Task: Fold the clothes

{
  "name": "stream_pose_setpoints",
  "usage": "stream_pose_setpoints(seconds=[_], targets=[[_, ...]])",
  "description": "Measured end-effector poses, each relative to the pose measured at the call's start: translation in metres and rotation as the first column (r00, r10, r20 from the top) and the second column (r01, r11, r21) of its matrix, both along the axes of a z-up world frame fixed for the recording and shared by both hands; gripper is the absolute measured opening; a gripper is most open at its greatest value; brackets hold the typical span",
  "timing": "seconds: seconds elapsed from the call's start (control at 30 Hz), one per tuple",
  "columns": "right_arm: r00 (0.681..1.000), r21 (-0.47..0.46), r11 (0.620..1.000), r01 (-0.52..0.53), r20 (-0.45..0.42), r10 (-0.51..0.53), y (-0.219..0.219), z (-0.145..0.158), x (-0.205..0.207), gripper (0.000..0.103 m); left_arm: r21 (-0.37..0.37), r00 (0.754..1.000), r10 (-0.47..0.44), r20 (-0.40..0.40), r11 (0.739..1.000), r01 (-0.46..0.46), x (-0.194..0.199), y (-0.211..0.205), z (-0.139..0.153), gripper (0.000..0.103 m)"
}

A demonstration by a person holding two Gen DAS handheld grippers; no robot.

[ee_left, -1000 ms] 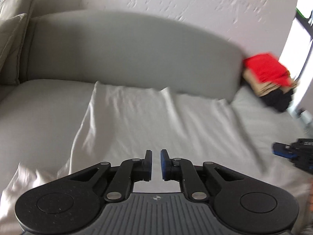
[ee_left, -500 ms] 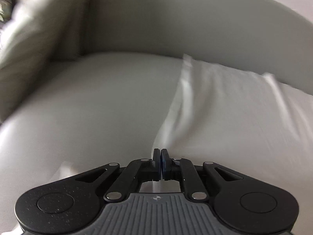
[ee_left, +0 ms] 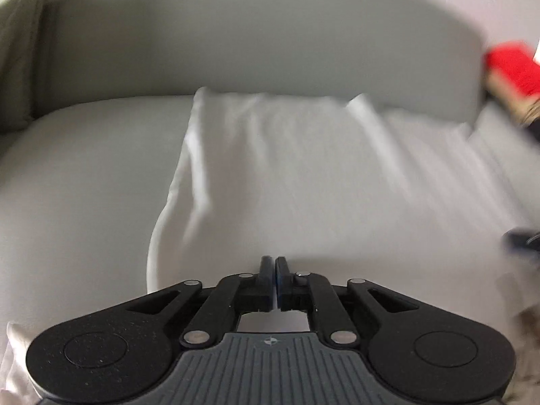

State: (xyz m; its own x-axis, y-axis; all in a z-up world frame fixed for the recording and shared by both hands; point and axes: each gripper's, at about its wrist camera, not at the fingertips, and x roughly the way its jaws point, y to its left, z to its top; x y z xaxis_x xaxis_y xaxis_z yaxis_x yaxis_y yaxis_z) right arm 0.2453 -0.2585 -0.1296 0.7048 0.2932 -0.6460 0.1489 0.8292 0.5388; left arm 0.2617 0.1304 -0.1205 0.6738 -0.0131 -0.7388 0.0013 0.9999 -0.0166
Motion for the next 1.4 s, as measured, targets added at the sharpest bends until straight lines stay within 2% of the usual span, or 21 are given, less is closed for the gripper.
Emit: stream_pose_setpoints(seconds=[0.03,0.1,0.17,0.2,0.27,0.33,0.43,0.47,0.53,0.57,0.63,0.7,0.8,0.9,1.03,1.1,1.17,1.23,1.3,1.33,1.4], targets=[[0.998,-0.086,0.994,0.066,0.030,-0.064,-0.004,0.000,-0.001,0.000,0.081,0.996,0.086,0.015,0.993,-0.087,0.001,0.007,0.000,0.009],[0.974,-0.212,0.950,0.228,0.055,-0.221,-0.018,0.000,-0.003,0.000,0.196,0.966,0.255,0.042,0.946,-0.258,0.001,0.028,0.000,0.006],[0.939,-0.200,0.920,0.337,-0.001,-0.344,-0.041,-0.004,-0.003,0.000,0.186,0.913,0.407,0.027,0.895,-0.404,-0.007,0.062,0.000,0.005],[0.934,-0.173,0.921,0.348,-0.024,-0.358,-0.050,-0.005,-0.004,0.000,0.150,0.902,0.431,0.033,0.890,-0.431,-0.015,0.072,0.006,0.004],[0.949,-0.167,0.937,0.307,-0.016,-0.314,-0.049,0.004,-0.012,0.000,0.075,0.878,0.476,0.041,0.875,-0.478,-0.031,0.091,0.018,0.004],[0.969,-0.167,0.955,0.245,0.025,-0.245,-0.039,0.018,-0.027,0.007,-0.028,0.902,0.430,0.047,0.903,-0.429,-0.047,0.097,0.028,0.004],[0.993,-0.042,0.993,0.112,0.035,-0.110,-0.033,0.025,-0.047,0.008,-0.196,0.964,0.267,-0.006,0.945,-0.263,-0.055,0.092,0.027,0.005],[0.997,-0.003,0.997,0.081,0.017,-0.081,-0.032,0.024,-0.051,0.008,-0.215,0.974,0.223,-0.035,0.950,-0.225,-0.055,0.088,0.023,0.005],[0.998,0.049,0.997,0.057,-0.029,-0.056,-0.028,0.020,-0.058,0.008,-0.129,0.969,0.230,-0.091,0.962,-0.240,-0.052,0.081,0.013,0.006],[0.995,0.013,0.997,0.078,-0.070,-0.077,-0.029,0.014,-0.059,0.004,-0.085,0.965,0.235,-0.116,0.966,-0.246,-0.051,0.078,0.008,0.008],[0.984,-0.101,0.984,0.148,-0.083,-0.157,-0.034,0.009,-0.065,0.000,0.003,0.957,0.271,-0.102,0.962,-0.272,-0.052,0.073,0.009,0.009],[0.969,-0.344,0.917,0.202,-0.067,-0.239,-0.033,0.011,-0.067,0.000,0.093,0.949,0.304,-0.085,0.950,-0.296,-0.053,0.067,0.010,0.009],[0.976,-0.334,0.929,0.157,-0.093,-0.198,-0.038,0.010,-0.069,0.000,0.283,0.937,0.344,-0.054,0.906,-0.316,-0.052,0.056,0.005,0.008],[0.977,-0.295,0.940,0.171,-0.074,-0.201,-0.037,0.023,-0.074,0.001,0.170,0.922,0.386,-0.029,0.911,-0.376,-0.061,0.067,0.014,0.007],[0.985,-0.173,0.970,0.172,0.035,-0.168,-0.036,0.036,-0.088,0.006,0.039,0.963,0.263,0.048,0.963,-0.265,-0.067,0.045,0.023,0.005],[0.991,-0.101,0.987,0.129,0.034,-0.126,-0.032,0.030,-0.073,0.006,-0.017,0.981,0.188,0.046,0.982,-0.188,-0.066,0.034,0.020,0.006],[0.993,-0.076,0.991,0.110,-0.024,-0.112,-0.032,0.016,-0.058,0.006,-0.016,0.992,0.126,-0.030,0.992,-0.127,-0.054,0.021,0.006,0.007],[0.987,-0.095,0.986,0.136,-0.076,-0.143,-0.037,-0.003,-0.049,0.000,0.133,0.983,0.168,-0.071,0.979,-0.157,-0.046,0.012,-0.006,0.008],[0.965,-0.244,0.942,0.230,-0.066,-0.253,-0.041,-0.001,-0.054,0.000,0.193,0.975,0.213,-0.070,0.961,-0.196,-0.043,0.011,-0.004,0.008],[0.955,-0.288,0.925,0.247,-0.089,-0.282,-0.042,-0.001,-0.056,0.000,0.165,0.972,0.224,-0.074,0.964,-0.210,-0.044,0.014,0.000,0.007],[0.957,-0.264,0.935,0.237,-0.100,-0.271,-0.045,0.009,-0.061,0.000,0.100,0.976,0.211,-0.045,0.974,-0.206,-0.052,0.016,0.015,0.004]])
